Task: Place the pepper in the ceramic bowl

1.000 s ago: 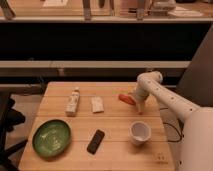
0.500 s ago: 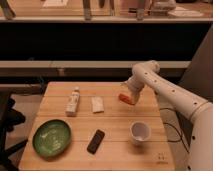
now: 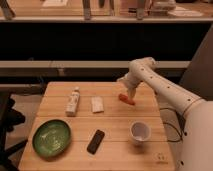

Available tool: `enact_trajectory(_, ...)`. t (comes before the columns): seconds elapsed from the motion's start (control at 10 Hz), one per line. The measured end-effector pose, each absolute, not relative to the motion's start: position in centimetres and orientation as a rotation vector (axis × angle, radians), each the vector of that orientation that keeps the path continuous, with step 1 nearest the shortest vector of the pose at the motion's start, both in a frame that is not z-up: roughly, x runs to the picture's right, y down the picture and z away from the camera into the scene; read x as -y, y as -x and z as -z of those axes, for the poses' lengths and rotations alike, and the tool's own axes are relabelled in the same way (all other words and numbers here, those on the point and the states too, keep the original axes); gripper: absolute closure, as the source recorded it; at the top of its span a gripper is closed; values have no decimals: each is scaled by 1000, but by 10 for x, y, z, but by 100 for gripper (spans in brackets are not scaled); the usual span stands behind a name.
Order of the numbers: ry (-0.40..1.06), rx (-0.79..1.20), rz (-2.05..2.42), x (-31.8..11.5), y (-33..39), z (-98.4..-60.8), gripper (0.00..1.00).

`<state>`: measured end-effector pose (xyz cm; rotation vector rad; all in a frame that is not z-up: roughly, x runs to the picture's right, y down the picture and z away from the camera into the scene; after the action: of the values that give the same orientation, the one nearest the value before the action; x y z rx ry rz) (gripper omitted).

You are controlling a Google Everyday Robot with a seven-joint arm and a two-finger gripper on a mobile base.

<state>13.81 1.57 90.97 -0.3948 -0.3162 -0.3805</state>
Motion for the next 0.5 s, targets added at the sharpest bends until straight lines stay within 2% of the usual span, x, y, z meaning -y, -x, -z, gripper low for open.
enact_trajectory(0.5, 491, 311, 326, -40, -148, -956, 20)
